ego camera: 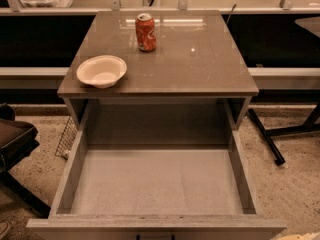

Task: Close top drawer

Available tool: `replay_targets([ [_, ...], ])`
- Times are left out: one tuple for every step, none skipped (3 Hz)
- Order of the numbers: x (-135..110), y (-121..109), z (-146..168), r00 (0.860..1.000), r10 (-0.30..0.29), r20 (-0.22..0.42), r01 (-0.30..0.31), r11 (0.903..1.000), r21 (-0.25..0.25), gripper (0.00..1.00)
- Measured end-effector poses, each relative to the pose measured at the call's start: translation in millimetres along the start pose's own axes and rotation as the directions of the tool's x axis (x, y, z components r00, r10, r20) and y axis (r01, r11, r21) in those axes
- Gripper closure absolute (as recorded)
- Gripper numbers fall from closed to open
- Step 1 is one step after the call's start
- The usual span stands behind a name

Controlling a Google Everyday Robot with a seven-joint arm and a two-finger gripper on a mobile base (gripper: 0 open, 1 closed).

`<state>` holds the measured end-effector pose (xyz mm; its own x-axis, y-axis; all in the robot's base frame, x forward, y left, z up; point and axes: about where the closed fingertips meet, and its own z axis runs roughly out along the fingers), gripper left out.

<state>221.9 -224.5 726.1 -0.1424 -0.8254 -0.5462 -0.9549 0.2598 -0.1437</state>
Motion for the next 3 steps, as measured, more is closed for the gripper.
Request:
replay_targets([
  [0, 0, 0, 1.000, 0.001, 0.000, -0.001, 1.0000, 0.001, 1.00],
  [0, 1, 30, 1.000, 0.005, -0.005, -0.005, 0.9999, -0.011, 1.00],
  [0, -4, 82, 0.999, -0.013, -0.032, 0.012, 0.9995, -0.028, 1.00],
])
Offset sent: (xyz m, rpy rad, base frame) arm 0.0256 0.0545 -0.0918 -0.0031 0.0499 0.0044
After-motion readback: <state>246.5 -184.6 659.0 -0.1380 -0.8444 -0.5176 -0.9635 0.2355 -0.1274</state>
